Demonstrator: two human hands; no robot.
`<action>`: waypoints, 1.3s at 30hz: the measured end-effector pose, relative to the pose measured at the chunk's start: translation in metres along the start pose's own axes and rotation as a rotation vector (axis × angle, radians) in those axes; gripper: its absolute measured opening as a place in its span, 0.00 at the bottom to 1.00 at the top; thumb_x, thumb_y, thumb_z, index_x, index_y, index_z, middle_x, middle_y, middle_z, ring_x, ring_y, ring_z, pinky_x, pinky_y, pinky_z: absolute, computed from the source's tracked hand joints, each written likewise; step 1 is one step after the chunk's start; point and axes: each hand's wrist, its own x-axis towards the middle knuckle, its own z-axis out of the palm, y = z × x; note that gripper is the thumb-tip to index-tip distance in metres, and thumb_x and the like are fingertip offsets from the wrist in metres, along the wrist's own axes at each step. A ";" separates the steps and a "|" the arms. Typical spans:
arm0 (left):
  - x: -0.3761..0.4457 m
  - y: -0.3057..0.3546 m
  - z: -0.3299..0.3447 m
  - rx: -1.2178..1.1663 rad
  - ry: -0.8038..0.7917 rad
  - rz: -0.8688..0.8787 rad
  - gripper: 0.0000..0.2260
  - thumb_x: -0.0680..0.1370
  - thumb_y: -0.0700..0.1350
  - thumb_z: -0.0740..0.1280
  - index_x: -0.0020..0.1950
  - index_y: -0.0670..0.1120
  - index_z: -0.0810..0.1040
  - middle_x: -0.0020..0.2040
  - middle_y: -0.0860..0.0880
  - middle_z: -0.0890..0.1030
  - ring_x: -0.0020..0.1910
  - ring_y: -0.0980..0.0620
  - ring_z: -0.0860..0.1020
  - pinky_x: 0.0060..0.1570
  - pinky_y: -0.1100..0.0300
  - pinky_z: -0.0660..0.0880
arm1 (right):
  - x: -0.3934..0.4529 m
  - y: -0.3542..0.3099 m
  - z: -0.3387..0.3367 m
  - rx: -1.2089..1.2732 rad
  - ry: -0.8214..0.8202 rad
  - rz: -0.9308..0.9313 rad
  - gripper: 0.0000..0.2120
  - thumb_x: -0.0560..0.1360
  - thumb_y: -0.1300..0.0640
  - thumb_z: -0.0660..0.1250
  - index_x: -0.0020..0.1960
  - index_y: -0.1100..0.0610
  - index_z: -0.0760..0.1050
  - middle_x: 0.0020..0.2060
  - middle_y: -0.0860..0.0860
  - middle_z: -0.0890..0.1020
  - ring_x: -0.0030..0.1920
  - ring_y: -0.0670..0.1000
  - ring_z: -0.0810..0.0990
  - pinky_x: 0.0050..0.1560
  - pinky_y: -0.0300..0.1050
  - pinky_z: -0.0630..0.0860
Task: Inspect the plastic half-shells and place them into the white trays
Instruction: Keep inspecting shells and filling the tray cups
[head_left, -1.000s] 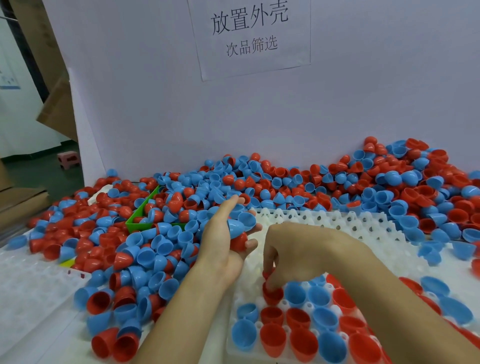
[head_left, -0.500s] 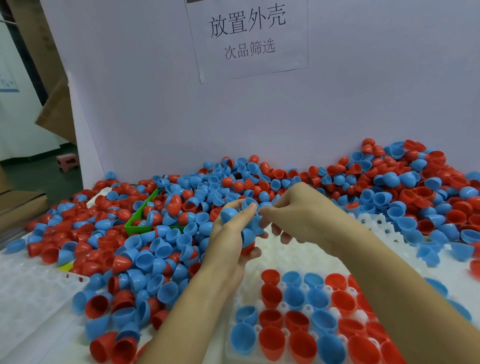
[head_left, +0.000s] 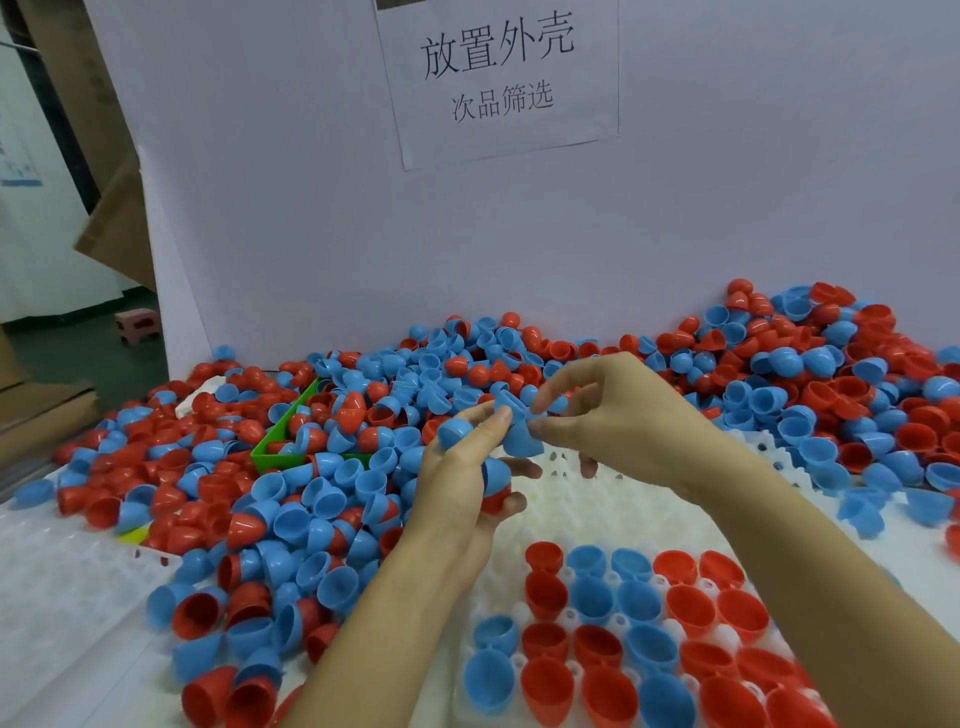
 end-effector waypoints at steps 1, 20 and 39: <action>0.000 0.000 0.000 -0.003 -0.008 -0.011 0.12 0.78 0.47 0.70 0.59 0.43 0.79 0.42 0.45 0.83 0.35 0.50 0.80 0.23 0.63 0.69 | 0.000 0.001 0.001 -0.053 0.028 -0.062 0.04 0.74 0.53 0.74 0.48 0.49 0.80 0.27 0.47 0.82 0.24 0.41 0.79 0.26 0.29 0.70; 0.015 -0.001 -0.020 0.025 0.423 -0.012 0.12 0.77 0.51 0.71 0.48 0.43 0.77 0.25 0.50 0.74 0.24 0.54 0.70 0.22 0.63 0.65 | -0.011 -0.005 0.053 -0.617 -0.390 -0.089 0.08 0.73 0.54 0.72 0.49 0.58 0.83 0.44 0.54 0.83 0.41 0.56 0.83 0.44 0.53 0.84; 0.007 0.012 -0.014 -0.069 0.066 -0.120 0.23 0.73 0.59 0.71 0.59 0.44 0.78 0.45 0.43 0.79 0.43 0.47 0.75 0.42 0.55 0.73 | -0.014 -0.014 0.036 -0.527 -0.510 -0.049 0.13 0.79 0.54 0.66 0.52 0.63 0.82 0.48 0.56 0.85 0.48 0.56 0.84 0.53 0.53 0.82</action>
